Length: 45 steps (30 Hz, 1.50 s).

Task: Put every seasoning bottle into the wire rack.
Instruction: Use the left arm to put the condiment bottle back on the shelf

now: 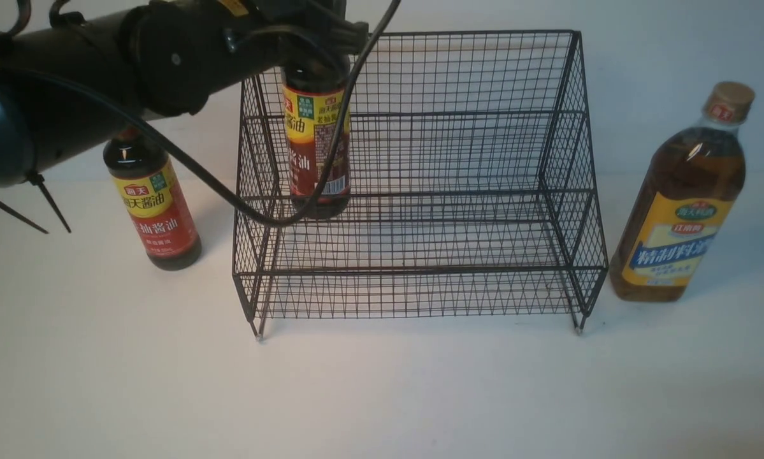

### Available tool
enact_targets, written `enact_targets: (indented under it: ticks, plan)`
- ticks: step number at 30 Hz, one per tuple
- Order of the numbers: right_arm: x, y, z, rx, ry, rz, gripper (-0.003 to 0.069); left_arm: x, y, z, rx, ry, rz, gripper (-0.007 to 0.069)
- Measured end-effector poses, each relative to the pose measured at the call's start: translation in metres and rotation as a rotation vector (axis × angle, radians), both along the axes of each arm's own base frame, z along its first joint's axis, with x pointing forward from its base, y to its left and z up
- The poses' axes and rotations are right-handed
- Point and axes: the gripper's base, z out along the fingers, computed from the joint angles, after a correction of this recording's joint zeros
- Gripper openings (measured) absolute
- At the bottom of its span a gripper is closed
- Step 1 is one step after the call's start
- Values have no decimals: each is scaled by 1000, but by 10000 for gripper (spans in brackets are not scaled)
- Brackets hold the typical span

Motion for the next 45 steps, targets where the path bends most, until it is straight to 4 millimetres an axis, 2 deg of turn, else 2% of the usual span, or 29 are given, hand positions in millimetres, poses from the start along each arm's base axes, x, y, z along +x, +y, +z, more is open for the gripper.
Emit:
enact_targets:
  ticks: [8, 14, 26, 30, 31, 33, 35, 37, 42, 45]
  plan:
    - [0, 0, 0, 0, 0, 0, -15, 2, -4, -14, -4, 99, -24, 262]
    - [0, 0, 0, 0, 0, 0, -15, 6, -10, -42, 35, 242, -68, 265]
    - [0, 0, 0, 0, 0, 0, -15, 5, -10, -40, 43, 276, -86, 265]
    - [0, 0, 0, 0, 0, 0, -15, 0, -10, -37, 45, 299, -103, 303]
    - [0, 0, 0, 0, 0, 0, -15, -3, -10, -33, 44, 305, -110, 332]
    - [0, 0, 0, 0, 0, 0, -15, -11, -7, -21, 38, 290, -120, 392]
    - [0, 0, 0, 0, 0, 0, -15, -14, -6, -14, 32, 275, -120, 409]
    - [0, 0, 0, 0, 0, 0, -15, -22, -3, 1, 20, 238, -122, 435]
    - [0, 0, 0, 0, 0, 0, -15, -26, 0, 6, 20, 239, -126, 439]
    - [0, 0, 0, 0, 0, 0, -15, -30, 14, 18, 31, 223, -105, 404]
